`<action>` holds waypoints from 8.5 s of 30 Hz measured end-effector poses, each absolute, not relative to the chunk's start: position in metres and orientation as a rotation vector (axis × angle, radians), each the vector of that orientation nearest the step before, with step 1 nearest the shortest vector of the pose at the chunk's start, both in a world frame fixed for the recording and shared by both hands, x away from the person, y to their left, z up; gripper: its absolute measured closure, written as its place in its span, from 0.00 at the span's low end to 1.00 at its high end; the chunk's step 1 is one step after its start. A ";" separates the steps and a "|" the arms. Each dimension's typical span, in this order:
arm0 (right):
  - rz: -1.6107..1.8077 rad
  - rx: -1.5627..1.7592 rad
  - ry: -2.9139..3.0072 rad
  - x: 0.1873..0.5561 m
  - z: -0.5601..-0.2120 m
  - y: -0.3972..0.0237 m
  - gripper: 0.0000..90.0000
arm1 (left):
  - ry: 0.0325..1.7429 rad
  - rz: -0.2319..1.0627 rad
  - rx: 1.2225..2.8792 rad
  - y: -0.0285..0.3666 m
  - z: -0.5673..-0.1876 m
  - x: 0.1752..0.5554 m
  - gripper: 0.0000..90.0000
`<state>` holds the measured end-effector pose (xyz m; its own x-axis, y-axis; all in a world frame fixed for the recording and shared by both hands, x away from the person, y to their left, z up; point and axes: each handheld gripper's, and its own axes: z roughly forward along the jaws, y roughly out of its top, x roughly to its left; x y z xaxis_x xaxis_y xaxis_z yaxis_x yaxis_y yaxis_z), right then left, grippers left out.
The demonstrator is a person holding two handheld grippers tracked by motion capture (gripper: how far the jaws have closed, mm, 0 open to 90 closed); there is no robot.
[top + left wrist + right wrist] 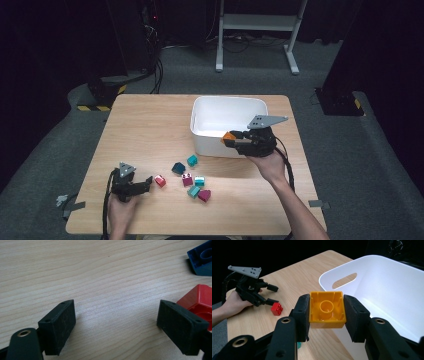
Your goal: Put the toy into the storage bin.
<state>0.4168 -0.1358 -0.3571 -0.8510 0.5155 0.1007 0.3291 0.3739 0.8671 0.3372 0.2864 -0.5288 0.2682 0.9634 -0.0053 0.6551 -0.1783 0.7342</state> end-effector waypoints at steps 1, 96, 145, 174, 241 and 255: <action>1.476 0.761 2.443 0.417 -0.357 -0.136 0.65 | 1.459 0.632 1.915 0.286 -0.529 0.337 0.17; 1.450 0.919 2.336 0.425 -0.373 -0.150 0.58 | 1.459 0.631 1.916 0.286 -0.529 0.337 0.17; 1.360 0.752 2.692 0.391 -0.485 -0.056 0.64 | 1.459 0.632 1.915 0.286 -0.529 0.337 0.17; 1.237 0.764 2.751 0.399 -0.510 -0.045 0.68 | 1.459 0.631 1.915 0.286 -0.529 0.337 0.17; 1.368 0.746 2.578 0.405 -0.439 -0.099 0.75 | 1.459 0.632 1.915 0.286 -0.529 0.337 0.17; 1.415 0.744 2.514 0.409 -0.416 -0.107 0.75 | 1.459 0.632 1.915 0.286 -0.529 0.337 0.17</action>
<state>0.4094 -0.1072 -0.4159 -0.8628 0.4957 0.0993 0.3419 0.4275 0.8368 0.3372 0.2865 -0.5288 0.2680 0.9634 -0.0054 0.6551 -0.1782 0.7342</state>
